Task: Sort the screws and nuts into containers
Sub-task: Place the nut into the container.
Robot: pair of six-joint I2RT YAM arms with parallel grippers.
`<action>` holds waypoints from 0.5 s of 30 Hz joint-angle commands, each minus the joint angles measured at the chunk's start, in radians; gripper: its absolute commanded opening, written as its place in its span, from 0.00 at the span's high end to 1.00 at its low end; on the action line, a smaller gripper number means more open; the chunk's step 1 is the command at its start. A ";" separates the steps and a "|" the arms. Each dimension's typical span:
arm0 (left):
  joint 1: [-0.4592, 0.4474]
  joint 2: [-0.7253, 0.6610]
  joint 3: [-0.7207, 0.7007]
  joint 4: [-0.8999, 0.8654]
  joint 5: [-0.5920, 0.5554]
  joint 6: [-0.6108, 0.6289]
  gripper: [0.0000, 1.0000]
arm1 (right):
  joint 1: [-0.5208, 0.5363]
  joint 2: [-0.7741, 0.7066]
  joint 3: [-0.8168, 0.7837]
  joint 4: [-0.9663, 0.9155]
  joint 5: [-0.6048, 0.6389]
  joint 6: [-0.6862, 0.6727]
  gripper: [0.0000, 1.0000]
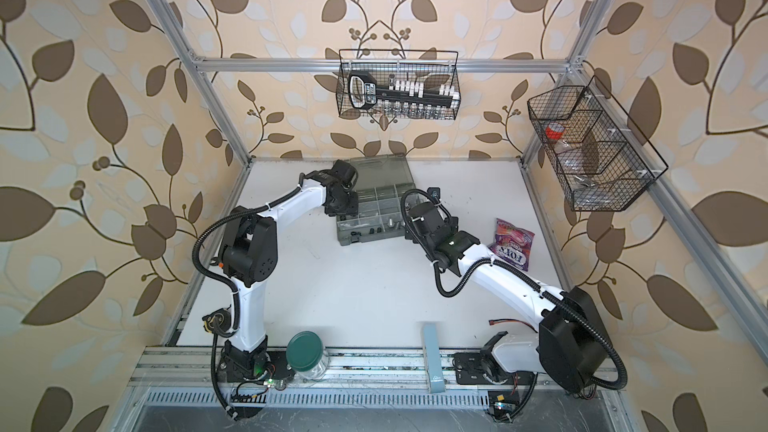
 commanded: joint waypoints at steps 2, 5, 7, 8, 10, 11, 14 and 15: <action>0.006 -0.112 -0.017 0.010 0.000 -0.013 0.36 | -0.004 -0.023 0.009 -0.008 0.032 0.011 0.00; 0.006 -0.208 -0.091 0.038 -0.025 -0.024 0.21 | -0.019 -0.029 0.018 -0.008 0.026 0.012 0.00; 0.006 -0.283 -0.148 0.058 -0.066 -0.031 0.04 | -0.037 -0.039 0.022 -0.005 0.030 0.013 0.00; 0.006 -0.325 -0.183 0.067 -0.096 -0.033 0.01 | -0.048 -0.045 0.020 -0.002 0.037 0.013 0.00; 0.007 -0.406 -0.248 0.088 -0.172 -0.034 0.01 | -0.068 -0.056 0.014 0.009 0.055 0.009 0.00; 0.007 -0.450 -0.290 0.102 -0.217 -0.030 0.01 | -0.081 -0.061 0.011 0.015 0.067 0.003 0.00; 0.008 -0.590 -0.434 0.189 -0.360 -0.001 0.01 | -0.122 -0.078 -0.009 0.052 0.102 -0.025 0.00; 0.012 -0.639 -0.489 0.225 -0.404 0.007 0.01 | -0.136 -0.090 -0.026 0.083 0.114 -0.044 0.00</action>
